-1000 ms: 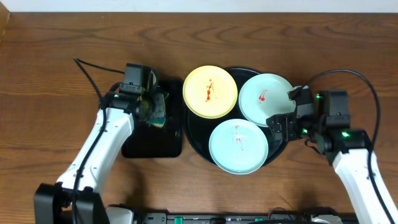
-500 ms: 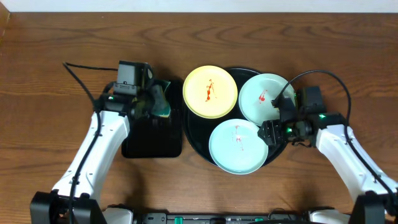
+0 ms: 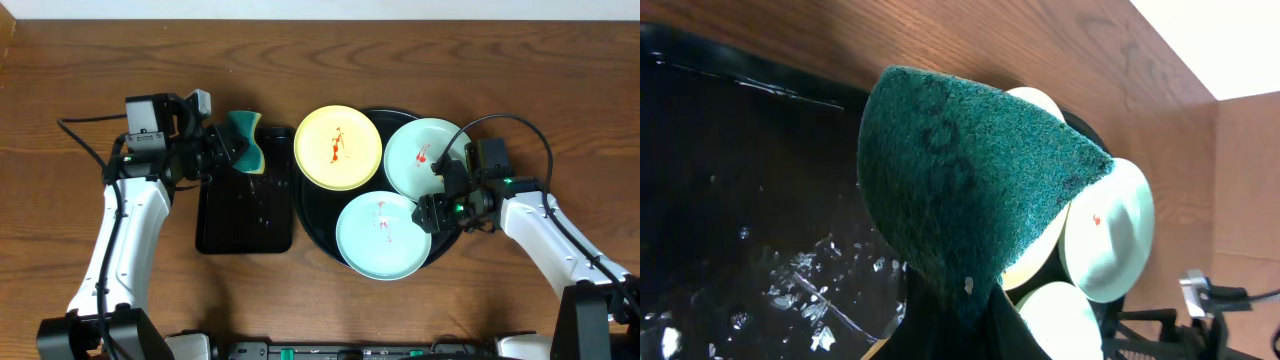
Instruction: Clean dirty plates on tray and stack at the side
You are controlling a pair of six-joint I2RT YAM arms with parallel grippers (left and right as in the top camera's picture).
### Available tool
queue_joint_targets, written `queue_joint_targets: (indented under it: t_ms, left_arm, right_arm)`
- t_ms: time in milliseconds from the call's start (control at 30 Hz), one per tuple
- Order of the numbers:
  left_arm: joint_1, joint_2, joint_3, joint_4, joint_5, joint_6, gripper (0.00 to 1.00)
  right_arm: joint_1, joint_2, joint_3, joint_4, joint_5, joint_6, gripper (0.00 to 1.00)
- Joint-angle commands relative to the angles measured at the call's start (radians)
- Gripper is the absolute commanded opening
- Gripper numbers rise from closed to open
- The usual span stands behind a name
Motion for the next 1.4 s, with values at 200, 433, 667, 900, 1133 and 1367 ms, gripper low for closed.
queue_joint_targets:
  t_ms: [200, 433, 667, 900, 1133, 1367]
  left_arm:
    - [0.013, -0.008, -0.002, -0.001, 0.073, 0.024, 0.07]
    - [0.013, -0.008, -0.002, -0.002, 0.073, 0.024, 0.07]
    - [0.013, -0.008, -0.002, -0.015, 0.072, 0.024, 0.07]
    - [0.013, -0.008, -0.002, -0.019, 0.072, 0.024, 0.07]
    - [0.013, -0.008, -0.002, -0.022, 0.072, 0.024, 0.07]
    - [0.013, -0.008, -0.002, -0.023, 0.072, 0.024, 0.07]
  right_arm:
    - [0.004, 0.010, 0.006, 0.004, -0.007, 0.011, 0.61]
    - [0.004, 0.011, -0.025, 0.018, -0.008, 0.034, 0.59]
    - [0.047, 0.011, -0.066, 0.052, -0.014, 0.061, 0.56]
    - [0.093, 0.011, -0.100, 0.117, 0.001, 0.151, 0.34]
    - [0.095, 0.011, -0.101, 0.122, 0.042, 0.223, 0.13]
    - [0.095, 0.011, -0.104, 0.122, 0.046, 0.229, 0.01]
